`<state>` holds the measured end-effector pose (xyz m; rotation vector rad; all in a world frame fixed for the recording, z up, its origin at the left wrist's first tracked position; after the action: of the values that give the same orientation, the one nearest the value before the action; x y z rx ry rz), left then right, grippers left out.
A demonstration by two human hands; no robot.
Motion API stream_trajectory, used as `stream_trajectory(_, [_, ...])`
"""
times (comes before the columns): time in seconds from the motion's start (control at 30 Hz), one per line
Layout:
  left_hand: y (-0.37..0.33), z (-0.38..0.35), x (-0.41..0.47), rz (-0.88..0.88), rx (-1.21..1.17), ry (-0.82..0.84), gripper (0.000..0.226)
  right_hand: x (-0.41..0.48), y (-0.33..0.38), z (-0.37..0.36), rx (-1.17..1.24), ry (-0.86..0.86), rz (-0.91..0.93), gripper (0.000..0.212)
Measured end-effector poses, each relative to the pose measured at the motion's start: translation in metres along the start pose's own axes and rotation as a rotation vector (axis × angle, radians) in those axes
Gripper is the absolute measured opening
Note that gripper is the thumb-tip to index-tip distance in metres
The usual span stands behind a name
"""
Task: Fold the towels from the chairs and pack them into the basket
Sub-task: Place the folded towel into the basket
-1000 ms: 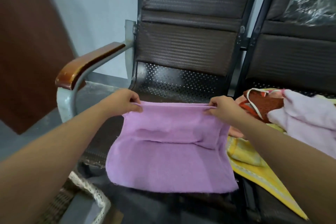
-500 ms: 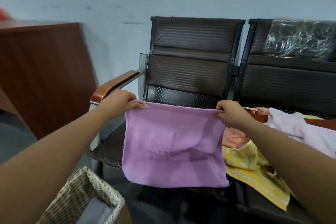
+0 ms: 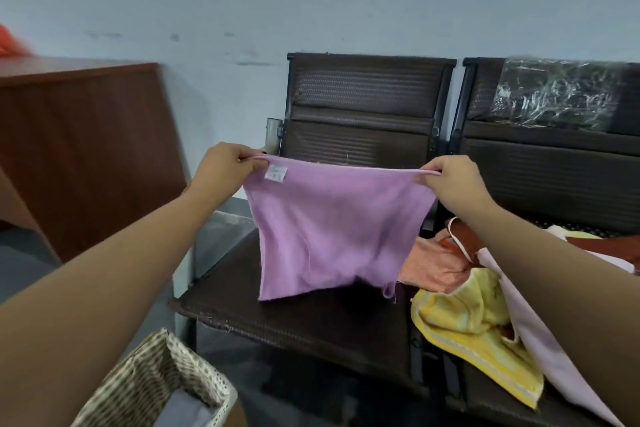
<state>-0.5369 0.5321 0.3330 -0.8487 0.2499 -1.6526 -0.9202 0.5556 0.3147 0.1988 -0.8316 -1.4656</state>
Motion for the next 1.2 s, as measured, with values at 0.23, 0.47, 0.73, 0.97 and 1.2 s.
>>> stream_trajectory(0.23, [0.022,-0.02,0.011,0.091,-0.034,0.042,0.017,0.015,-0.022,-0.024,0.09,0.165,-0.108,0.008])
stream_trajectory(0.47, [0.046,-0.079,0.043,0.223,-0.044,0.195,0.007,0.054,-0.039,-0.081,0.093,0.135,-0.284,0.046])
stream_trajectory(0.73, [0.026,-0.041,0.096,0.125,-0.167,-0.214,0.019,0.102,0.006,-0.054,0.151,-0.234,-0.114,0.014])
stream_trajectory(0.97, [0.02,-0.025,0.055,0.084,-0.175,-0.142,0.018,0.073,-0.001,-0.029,0.251,-0.231,-0.036,0.022])
stream_trajectory(1.2, [0.089,-0.09,-0.066,0.107,0.066,0.352,0.013,-0.04,-0.074,-0.106,-0.179,0.404,-0.109,0.018])
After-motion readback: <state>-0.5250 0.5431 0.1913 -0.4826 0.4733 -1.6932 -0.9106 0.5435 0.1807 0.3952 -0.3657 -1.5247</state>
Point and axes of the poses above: each hand's wrist, its own x-axis towards the middle knuckle, its own z-axis out of the back of the hand, y = z × x, the point moved 5 cm from there along x, towards the middle knuckle, and after that the axes turned 4 degrees about y, right-handed, at the moved point
